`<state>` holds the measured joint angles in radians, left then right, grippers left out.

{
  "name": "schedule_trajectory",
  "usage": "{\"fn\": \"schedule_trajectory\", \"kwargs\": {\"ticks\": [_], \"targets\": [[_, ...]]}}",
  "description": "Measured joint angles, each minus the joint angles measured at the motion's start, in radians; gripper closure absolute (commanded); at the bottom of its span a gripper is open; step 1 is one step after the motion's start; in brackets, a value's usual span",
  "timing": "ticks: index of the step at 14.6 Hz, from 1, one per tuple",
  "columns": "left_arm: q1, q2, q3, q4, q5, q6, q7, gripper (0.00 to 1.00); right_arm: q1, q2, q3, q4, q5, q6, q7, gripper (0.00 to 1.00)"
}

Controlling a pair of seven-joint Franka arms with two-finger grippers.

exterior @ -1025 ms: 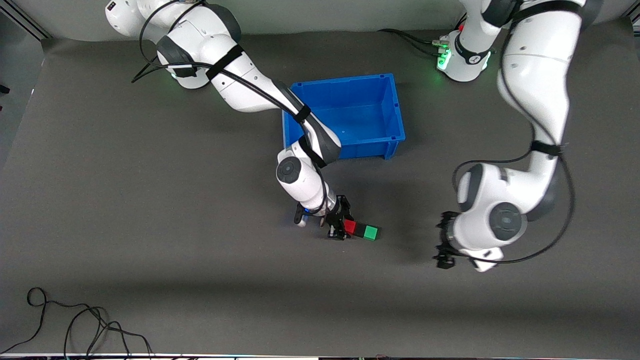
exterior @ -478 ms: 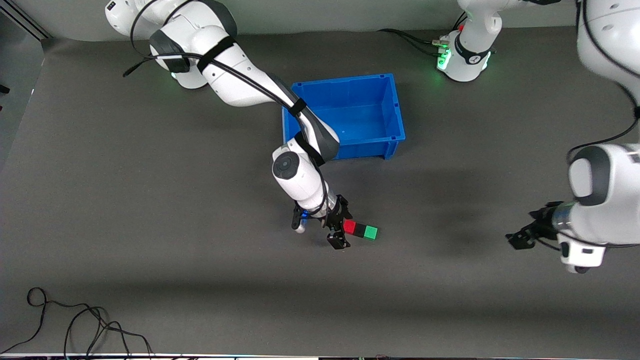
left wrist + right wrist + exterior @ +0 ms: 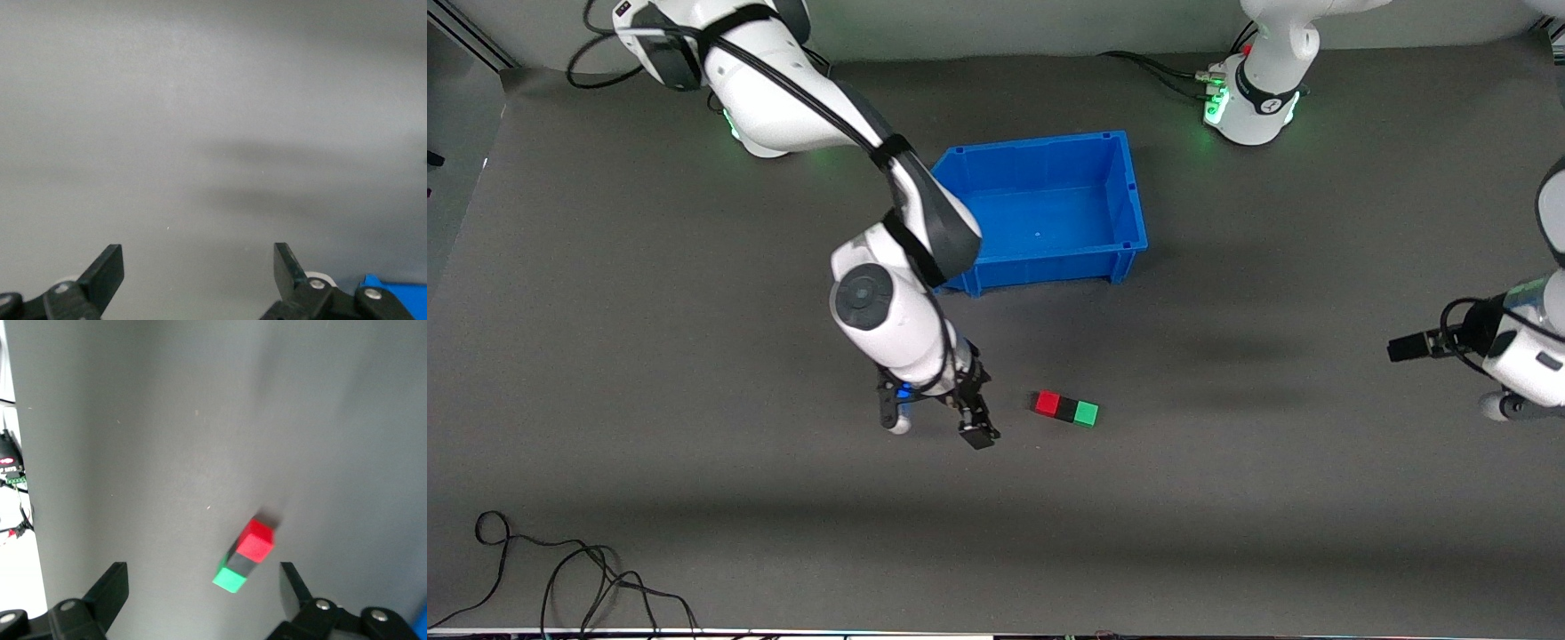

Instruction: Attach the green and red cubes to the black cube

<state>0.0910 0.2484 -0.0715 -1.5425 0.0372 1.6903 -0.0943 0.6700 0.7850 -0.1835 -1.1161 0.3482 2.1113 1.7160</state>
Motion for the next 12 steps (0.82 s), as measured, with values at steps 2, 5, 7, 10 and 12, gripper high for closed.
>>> {"fn": "schedule_trajectory", "kwargs": {"ticks": [2, 5, 7, 10, 12], "targets": [[-0.006, -0.092, -0.004, -0.078, 0.002, 0.002, 0.015, 0.00, -0.021, -0.073, -0.039, -0.001, -0.022, -0.153, -0.153, 0.00], [-0.008, -0.218, -0.007, -0.165, -0.003, -0.003, 0.049, 0.00, -0.029, -0.189, -0.118, -0.028, -0.074, -0.349, -0.409, 0.00], [-0.010, -0.265, -0.008, -0.179, -0.014, -0.023, 0.074, 0.00, -0.030, -0.263, -0.172, -0.062, -0.096, -0.432, -0.571, 0.00], [-0.019, -0.279, -0.011, -0.155, -0.018, -0.052, 0.078, 0.00, -0.036, -0.376, -0.251, -0.143, -0.128, -0.488, -0.807, 0.00], [-0.019, -0.272, -0.011, -0.131, -0.019, -0.072, 0.079, 0.00, -0.066, -0.468, -0.253, -0.225, -0.214, -0.492, -0.934, 0.00]]}}
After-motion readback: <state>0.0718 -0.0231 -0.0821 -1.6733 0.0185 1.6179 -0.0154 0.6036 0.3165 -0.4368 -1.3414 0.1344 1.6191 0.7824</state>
